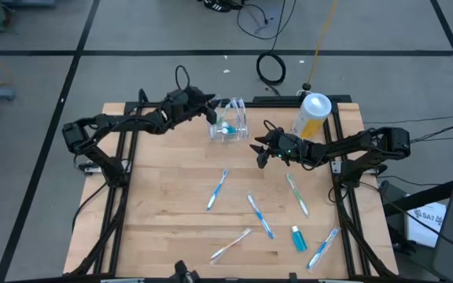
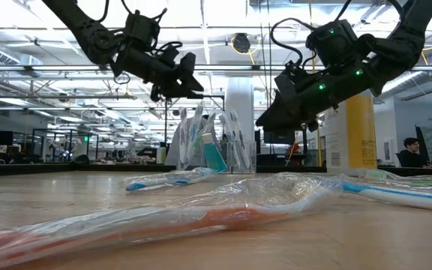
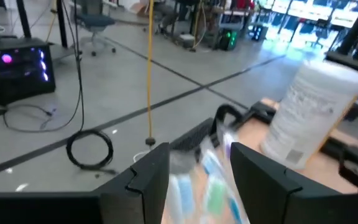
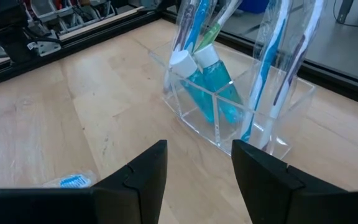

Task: Pick & Place toothbrushing station
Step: Put the blue toothbrush into the transparent organizer

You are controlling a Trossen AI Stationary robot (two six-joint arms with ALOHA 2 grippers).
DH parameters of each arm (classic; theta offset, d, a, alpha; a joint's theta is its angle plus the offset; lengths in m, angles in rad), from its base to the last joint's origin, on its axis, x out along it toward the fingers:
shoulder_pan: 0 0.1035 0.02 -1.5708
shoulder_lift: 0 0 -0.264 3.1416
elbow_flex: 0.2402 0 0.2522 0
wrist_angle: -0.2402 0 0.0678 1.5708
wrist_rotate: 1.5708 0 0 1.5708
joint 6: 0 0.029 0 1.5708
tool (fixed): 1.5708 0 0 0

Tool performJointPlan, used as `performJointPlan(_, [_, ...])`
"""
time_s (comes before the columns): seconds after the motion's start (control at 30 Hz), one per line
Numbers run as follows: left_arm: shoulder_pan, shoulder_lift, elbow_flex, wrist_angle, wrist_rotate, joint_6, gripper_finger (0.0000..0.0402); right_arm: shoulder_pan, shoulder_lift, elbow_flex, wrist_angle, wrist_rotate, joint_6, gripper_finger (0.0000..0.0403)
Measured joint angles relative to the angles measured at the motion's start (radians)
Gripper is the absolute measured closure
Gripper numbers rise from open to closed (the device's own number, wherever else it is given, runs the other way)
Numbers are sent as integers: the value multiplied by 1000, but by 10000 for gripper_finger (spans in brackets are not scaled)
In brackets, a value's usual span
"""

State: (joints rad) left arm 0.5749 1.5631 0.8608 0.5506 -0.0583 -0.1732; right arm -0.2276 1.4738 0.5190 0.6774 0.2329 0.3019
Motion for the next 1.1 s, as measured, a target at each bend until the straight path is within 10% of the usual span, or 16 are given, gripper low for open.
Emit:
performJointPlan(0.27, [45, 62, 119, -11, 112, 18, 224, 0, 0, 0, 10, 1, 0, 232])
performJointPlan(1.1, [20, 176, 240, -350, 7, 63, 225, 0, 0, 0, 7, 1, -8, 232])
